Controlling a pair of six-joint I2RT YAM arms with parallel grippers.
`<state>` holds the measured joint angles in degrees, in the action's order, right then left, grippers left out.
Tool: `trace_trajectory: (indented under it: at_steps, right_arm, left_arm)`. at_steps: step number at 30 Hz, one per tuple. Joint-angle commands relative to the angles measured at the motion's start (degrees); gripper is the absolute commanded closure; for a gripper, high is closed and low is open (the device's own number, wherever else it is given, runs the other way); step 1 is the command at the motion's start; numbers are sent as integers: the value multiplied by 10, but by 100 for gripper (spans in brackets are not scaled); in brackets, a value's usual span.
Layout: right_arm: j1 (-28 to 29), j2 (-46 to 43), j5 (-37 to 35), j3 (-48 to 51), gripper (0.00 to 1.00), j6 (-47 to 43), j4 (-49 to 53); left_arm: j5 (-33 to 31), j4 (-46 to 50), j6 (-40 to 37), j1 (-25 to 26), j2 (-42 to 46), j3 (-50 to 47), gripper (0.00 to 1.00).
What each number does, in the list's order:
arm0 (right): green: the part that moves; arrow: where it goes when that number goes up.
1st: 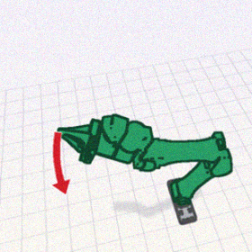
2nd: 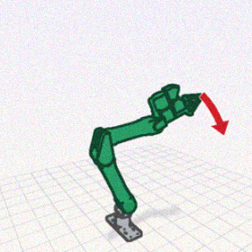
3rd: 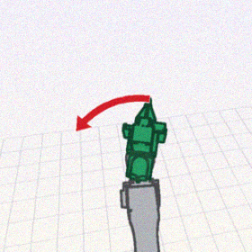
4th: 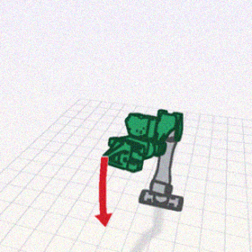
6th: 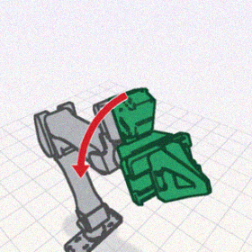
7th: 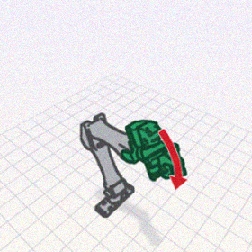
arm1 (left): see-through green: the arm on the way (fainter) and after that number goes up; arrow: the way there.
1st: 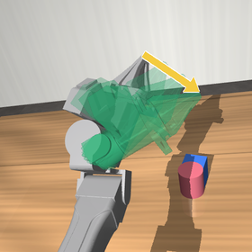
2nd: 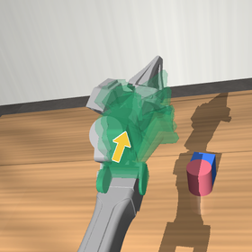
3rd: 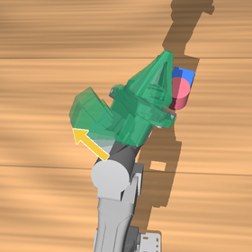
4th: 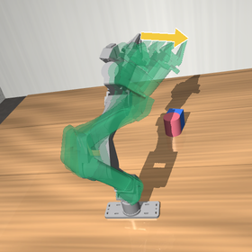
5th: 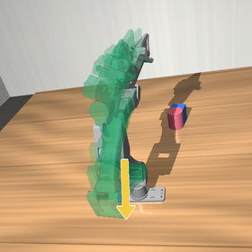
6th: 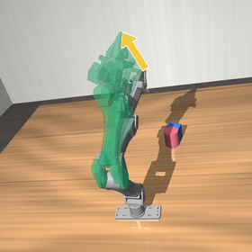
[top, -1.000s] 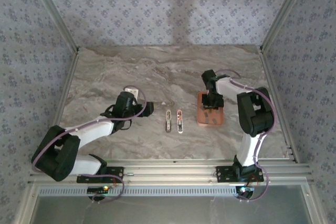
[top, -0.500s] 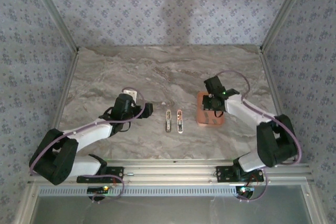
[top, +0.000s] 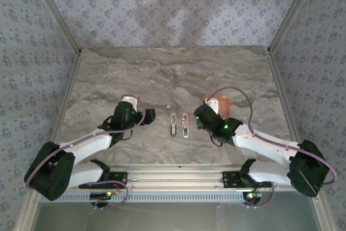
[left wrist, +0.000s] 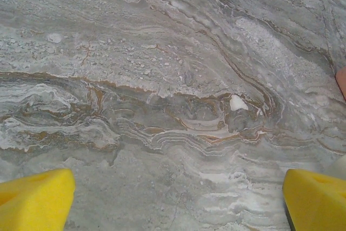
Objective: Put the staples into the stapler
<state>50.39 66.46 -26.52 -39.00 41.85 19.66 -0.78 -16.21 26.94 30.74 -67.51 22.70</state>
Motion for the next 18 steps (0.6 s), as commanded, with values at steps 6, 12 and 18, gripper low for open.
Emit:
trace_trajectory:
  at_steps: [6, 12, 18]
  right_arm:
    - [64, 83, -39, -41, 84, 61, 18]
    - [82, 141, -22, -78, 84, 54, 26]
    - [81, 182, 22, -109, 84, 53, 32]
  left_arm:
    - [-4, -24, 12, -3, 5, -15, 2]
    - [-16, -23, 9, -4, 2, -17, 2]
    - [-26, -17, 15, -4, 6, -20, 2]
